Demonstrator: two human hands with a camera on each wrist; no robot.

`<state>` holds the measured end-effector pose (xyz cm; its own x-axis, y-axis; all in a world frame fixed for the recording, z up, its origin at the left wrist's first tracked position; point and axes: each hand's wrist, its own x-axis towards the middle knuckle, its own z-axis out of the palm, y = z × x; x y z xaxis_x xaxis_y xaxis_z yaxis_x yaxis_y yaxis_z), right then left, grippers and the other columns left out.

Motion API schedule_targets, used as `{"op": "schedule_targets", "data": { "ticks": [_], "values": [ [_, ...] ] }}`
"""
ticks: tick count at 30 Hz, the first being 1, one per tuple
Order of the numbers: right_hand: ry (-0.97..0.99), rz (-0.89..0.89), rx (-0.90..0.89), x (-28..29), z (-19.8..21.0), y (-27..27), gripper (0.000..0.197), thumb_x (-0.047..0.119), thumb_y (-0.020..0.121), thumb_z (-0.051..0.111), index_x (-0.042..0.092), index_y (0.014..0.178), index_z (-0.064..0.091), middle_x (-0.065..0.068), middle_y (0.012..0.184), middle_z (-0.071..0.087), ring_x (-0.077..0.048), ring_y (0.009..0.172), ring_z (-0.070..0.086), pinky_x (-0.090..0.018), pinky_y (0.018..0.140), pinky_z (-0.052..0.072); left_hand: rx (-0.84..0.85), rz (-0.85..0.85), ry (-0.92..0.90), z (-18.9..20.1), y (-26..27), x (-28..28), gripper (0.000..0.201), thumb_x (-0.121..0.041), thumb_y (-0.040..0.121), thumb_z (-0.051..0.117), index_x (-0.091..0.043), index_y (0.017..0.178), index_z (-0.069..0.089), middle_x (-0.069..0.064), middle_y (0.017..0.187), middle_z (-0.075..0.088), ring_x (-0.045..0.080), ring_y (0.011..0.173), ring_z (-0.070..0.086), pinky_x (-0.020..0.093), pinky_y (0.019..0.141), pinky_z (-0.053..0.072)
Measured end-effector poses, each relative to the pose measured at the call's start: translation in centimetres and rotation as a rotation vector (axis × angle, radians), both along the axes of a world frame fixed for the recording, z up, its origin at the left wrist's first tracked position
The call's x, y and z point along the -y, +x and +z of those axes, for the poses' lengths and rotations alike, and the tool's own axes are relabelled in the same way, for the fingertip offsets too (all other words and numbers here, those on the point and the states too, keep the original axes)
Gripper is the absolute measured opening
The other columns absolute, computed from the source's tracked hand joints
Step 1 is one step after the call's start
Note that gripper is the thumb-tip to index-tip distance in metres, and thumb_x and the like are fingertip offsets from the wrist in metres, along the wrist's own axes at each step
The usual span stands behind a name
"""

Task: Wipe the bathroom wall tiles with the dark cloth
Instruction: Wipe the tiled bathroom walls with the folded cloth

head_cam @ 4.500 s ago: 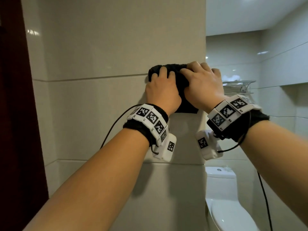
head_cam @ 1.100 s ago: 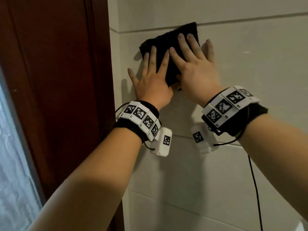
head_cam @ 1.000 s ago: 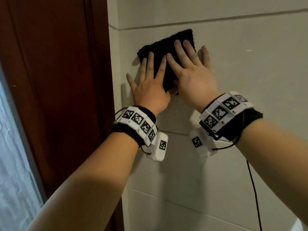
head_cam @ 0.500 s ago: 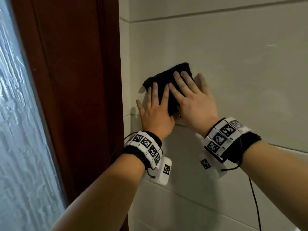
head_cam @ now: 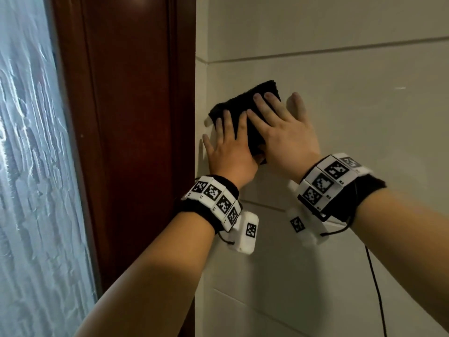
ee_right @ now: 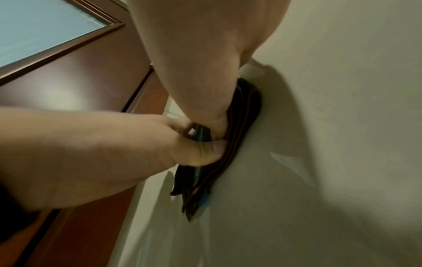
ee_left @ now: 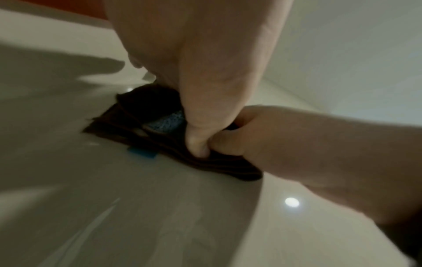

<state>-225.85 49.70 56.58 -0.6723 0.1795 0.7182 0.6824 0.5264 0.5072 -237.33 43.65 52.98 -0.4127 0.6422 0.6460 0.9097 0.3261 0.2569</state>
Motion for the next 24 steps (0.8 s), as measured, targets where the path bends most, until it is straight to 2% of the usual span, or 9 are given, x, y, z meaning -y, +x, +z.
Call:
{"op": "schedule_targets", "data": {
  "ticks": [5, 9, 19, 24],
  "values": [
    [-0.013, 0.022, -0.056, 0.1, 3.9, -2.3, 0.074, 0.05, 0.093, 0.049, 0.026, 0.156, 0.019, -0.003, 0.165, 0.006, -0.021, 0.152, 0.002, -0.055, 0.117, -0.007, 0.088, -0.026, 0.023, 5.6, -1.2, 0.0, 0.102, -0.028, 0.091, 0.065, -0.019, 0.157, -0.013, 0.01, 0.165, -0.018, 0.03, 0.152, -0.013, 0.054, 0.123, 0.001],
    [-0.025, 0.015, -0.083, 0.5, 6.2, -3.7, 0.072, 0.045, 0.093, 0.049, 0.028, 0.156, 0.018, -0.002, 0.165, 0.005, -0.02, 0.152, 0.001, -0.056, 0.117, -0.006, 0.059, -0.078, 0.094, 7.8, -3.0, 0.0, 0.101, -0.025, 0.09, 0.067, -0.02, 0.158, -0.007, 0.01, 0.166, -0.012, 0.028, 0.153, -0.007, 0.048, 0.124, 0.007],
    [-0.057, 0.019, -0.071, 0.8, 5.6, -4.0, 0.072, 0.046, 0.096, 0.048, 0.027, 0.157, 0.014, -0.007, 0.165, -0.001, -0.024, 0.151, -0.004, -0.054, 0.117, -0.009, -0.042, -0.028, 0.129, 6.9, -3.6, -0.1, 0.101, -0.024, 0.087, 0.071, -0.022, 0.158, 0.0, 0.012, 0.166, -0.004, 0.028, 0.153, 0.001, 0.041, 0.124, 0.005],
    [-0.058, 0.046, -0.04, 0.8, 2.9, -3.7, 0.068, 0.043, 0.098, 0.044, 0.026, 0.157, 0.015, -0.008, 0.165, -0.001, -0.025, 0.151, -0.004, -0.054, 0.117, -0.008, -0.055, 0.003, 0.122, 4.1, -3.4, -0.2, 0.098, -0.018, 0.088, 0.068, -0.022, 0.158, 0.0, 0.012, 0.166, -0.005, 0.028, 0.153, 0.0, 0.042, 0.125, 0.006]
  ]
}}
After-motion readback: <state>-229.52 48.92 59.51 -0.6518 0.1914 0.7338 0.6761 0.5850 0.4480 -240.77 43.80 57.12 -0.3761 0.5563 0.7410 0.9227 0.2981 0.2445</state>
